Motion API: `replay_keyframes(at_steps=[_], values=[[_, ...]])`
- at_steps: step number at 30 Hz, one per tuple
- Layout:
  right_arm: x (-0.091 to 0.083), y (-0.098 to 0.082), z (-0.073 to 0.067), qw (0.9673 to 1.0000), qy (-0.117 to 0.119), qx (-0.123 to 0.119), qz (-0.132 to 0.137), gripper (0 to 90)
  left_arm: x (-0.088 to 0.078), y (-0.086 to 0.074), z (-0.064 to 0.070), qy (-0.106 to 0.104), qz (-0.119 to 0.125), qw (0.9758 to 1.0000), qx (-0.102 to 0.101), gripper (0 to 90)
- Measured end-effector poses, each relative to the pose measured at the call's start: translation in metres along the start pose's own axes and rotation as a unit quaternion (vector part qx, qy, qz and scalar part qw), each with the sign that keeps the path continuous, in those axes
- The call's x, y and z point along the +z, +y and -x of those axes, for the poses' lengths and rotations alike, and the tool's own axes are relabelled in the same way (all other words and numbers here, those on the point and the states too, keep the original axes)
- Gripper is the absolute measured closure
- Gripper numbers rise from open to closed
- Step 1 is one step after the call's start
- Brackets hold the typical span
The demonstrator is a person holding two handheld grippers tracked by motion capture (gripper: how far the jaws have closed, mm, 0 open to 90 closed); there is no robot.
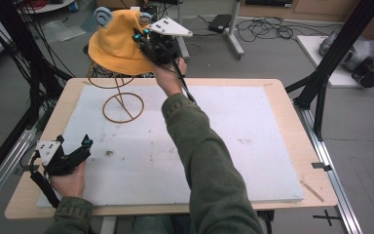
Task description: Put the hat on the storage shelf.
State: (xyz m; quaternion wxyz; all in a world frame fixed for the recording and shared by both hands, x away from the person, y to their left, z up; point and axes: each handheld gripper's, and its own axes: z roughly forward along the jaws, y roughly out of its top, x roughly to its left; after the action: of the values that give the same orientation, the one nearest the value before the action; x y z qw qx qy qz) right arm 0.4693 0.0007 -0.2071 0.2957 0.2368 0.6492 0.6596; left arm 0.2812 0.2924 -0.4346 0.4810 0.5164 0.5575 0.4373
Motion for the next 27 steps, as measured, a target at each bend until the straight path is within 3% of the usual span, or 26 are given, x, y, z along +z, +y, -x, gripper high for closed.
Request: replay_keyframes(at_steps=[4, 5, 7, 10, 15, 17, 27], values=[[0.028, -0.002, -0.016, 0.9998, 0.01, 0.007, -0.014, 88.0, 0.0, 0.001, 0.004, -0.005, -0.001, 1.0, 0.0, 13.8], [0.028, -0.002, -0.016, 0.9998, 0.01, 0.007, -0.014, 88.0, 0.0, 0.001, 0.004, -0.005, -0.001, 1.0, 0.0, 13.8], [0.045, -0.005, -0.025, 0.9989, 0.029, 0.009, -0.036, 88.1, -0.001, 0.001, 0.005, -0.008, 0.001, 1.0, 0.002, 13.8], [0.056, -0.012, -0.031, 0.9979, 0.031, 0.006, -0.058, 88.1, 0.0, 0.002, 0.007, -0.01, 0.002, 0.9999, 0.003, 13.8], [0.067, -0.026, -0.029, 0.9961, 0.027, 0.014, -0.082, 87.9, 0.0, 0.001, 0.004, -0.007, 0.002, 1.0, -0.001, 13.8], [0.07, -0.03, -0.028, 0.9946, 0.028, 0.028, -0.096, 87.9, 0.001, 0.001, 0.004, -0.007, -0.002, 1.0, 0.003, 13.8], [0.077, -0.039, -0.034, 0.9923, 0.025, 0.023, -0.119, 87.9, -0.001, 0.001, 0.005, -0.01, -0.001, 0.9999, 0.002, 13.9]])
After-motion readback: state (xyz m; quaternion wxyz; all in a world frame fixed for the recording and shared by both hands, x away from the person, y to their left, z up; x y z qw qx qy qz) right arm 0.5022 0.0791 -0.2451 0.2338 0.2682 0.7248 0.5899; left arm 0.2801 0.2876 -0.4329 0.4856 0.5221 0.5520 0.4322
